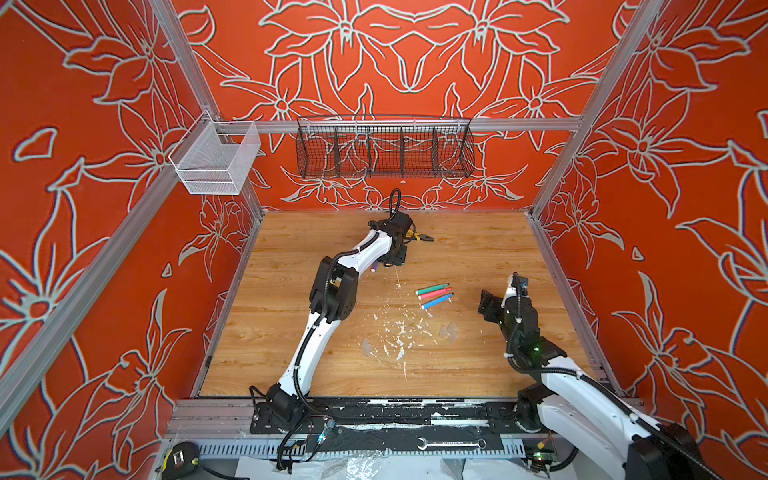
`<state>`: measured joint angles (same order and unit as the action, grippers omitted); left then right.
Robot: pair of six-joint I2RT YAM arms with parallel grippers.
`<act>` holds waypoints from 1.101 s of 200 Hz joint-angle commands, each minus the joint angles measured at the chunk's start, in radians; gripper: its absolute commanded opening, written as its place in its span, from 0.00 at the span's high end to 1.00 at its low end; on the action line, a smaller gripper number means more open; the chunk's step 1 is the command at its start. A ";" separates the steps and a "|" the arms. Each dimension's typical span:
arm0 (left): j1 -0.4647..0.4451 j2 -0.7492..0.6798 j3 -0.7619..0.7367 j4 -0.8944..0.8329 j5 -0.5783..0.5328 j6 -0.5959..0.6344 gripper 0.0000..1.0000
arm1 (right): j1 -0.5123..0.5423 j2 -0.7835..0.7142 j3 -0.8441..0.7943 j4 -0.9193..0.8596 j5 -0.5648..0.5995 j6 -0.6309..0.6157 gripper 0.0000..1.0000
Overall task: Insert the pens into the pen caps
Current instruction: 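Move the left gripper over the orange highlighter beside the purple marker, then grasp the orange highlighter with the left gripper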
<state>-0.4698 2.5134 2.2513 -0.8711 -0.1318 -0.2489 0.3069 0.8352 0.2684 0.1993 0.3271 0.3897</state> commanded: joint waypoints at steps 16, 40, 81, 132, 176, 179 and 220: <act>0.017 0.046 0.045 -0.046 0.018 0.000 0.60 | -0.006 -0.005 0.033 0.012 -0.005 0.005 0.18; 0.026 0.055 0.063 -0.065 0.020 -0.006 0.62 | -0.006 0.011 0.041 0.012 -0.013 0.000 0.18; 0.031 0.069 0.066 -0.072 0.023 -0.004 0.66 | -0.006 0.010 0.042 0.009 -0.009 0.003 0.18; 0.036 0.095 0.107 -0.097 0.020 -0.003 0.73 | -0.006 0.020 0.046 0.011 -0.016 0.000 0.18; 0.037 0.093 0.093 -0.092 0.023 0.004 0.80 | -0.006 0.014 0.045 0.008 -0.010 0.003 0.18; 0.037 0.093 0.093 -0.090 0.023 0.006 0.80 | -0.006 0.013 0.043 0.008 -0.008 0.004 0.18; 0.037 0.087 0.095 -0.091 0.020 0.006 0.87 | -0.006 0.025 0.050 0.010 -0.014 0.001 0.18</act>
<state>-0.4381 2.5729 2.3486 -0.9173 -0.1097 -0.2478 0.3069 0.8562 0.2836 0.2001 0.3229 0.3897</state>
